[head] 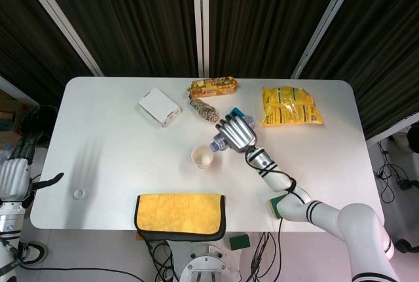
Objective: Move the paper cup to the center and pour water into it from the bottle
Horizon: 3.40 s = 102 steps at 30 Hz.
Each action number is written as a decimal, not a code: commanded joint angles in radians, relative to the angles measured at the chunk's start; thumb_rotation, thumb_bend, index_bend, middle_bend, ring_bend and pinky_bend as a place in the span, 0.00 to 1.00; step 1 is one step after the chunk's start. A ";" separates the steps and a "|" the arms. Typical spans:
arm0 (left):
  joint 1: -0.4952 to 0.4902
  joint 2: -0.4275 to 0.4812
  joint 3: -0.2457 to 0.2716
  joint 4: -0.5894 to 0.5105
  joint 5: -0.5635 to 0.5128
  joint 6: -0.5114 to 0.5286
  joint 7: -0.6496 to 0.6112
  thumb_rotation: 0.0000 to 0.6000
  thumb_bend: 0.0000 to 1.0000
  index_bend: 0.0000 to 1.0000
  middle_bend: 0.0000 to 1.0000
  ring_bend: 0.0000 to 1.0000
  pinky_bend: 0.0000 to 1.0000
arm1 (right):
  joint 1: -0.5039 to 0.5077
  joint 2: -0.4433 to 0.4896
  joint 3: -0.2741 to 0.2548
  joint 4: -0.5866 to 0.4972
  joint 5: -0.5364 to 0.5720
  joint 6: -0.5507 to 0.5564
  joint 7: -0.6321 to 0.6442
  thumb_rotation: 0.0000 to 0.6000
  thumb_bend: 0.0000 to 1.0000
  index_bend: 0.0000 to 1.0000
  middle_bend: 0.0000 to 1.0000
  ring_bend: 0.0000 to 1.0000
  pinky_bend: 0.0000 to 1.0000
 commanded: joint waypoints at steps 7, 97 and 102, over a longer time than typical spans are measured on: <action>-0.003 -0.001 -0.004 0.000 0.001 -0.001 -0.005 1.00 0.04 0.04 0.09 0.01 0.17 | 0.009 -0.009 -0.007 0.026 -0.004 -0.009 -0.025 1.00 0.37 0.87 0.66 0.50 0.50; 0.008 0.012 0.003 0.026 -0.003 -0.020 -0.027 1.00 0.04 0.04 0.09 0.01 0.17 | 0.092 -0.036 -0.028 0.110 -0.022 -0.071 -0.199 1.00 0.38 0.87 0.64 0.50 0.50; 0.008 0.015 0.004 0.017 -0.003 -0.022 -0.022 1.00 0.04 0.04 0.09 0.01 0.17 | 0.093 -0.032 -0.028 0.103 -0.023 -0.068 -0.206 1.00 0.38 0.86 0.64 0.50 0.50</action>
